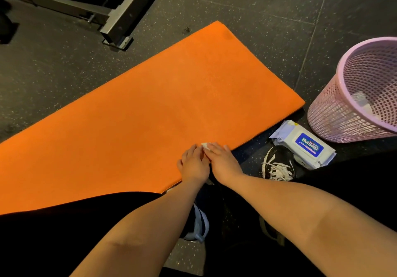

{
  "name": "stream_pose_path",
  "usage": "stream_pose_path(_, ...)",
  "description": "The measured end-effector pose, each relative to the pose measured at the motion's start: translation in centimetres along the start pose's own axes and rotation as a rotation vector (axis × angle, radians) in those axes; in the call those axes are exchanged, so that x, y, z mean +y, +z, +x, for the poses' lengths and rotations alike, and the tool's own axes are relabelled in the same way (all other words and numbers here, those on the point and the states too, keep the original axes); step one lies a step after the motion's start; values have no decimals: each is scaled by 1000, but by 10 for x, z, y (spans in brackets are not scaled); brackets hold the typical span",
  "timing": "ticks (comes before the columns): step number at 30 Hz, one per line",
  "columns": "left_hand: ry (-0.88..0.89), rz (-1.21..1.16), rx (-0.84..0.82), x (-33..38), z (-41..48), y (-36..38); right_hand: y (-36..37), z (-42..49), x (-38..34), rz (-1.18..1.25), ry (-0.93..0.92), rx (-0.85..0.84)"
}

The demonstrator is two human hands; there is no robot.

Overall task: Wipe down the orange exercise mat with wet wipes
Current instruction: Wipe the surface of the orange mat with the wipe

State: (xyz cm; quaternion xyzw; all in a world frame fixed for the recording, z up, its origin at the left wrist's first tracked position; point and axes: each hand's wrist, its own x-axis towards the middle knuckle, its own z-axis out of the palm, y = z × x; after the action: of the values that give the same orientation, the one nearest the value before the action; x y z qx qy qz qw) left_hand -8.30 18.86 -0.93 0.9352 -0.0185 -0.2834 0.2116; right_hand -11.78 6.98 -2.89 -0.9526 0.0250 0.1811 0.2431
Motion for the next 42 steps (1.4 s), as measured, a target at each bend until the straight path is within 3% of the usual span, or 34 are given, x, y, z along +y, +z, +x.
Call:
stream_pose_path(6,15,29,13,3,-4,1,-17,3,13,-9,289,76)
stream_pose_path(11,25,18,42,-1,-5,7,-6,-7,-12,69,55,19)
stream_pose_path(14,49,2,41,-5,-8,10,-11,-6,6,-54,-21,-37)
stream_pose_path(20,92,87,67,-12,-8,12,-23,3,24,-49,307,-6)
stream_pose_path(28,71,75,18,-9,-8,5,-6,-6,-8,-57,22,-115)
stream_pose_path(35,7,45,46,2,-9,7,-25,3,15,-79,305,-68)
stream_pose_path(42,11,59,77,-10,4,3,-9,3,6,-101,-113,-188)
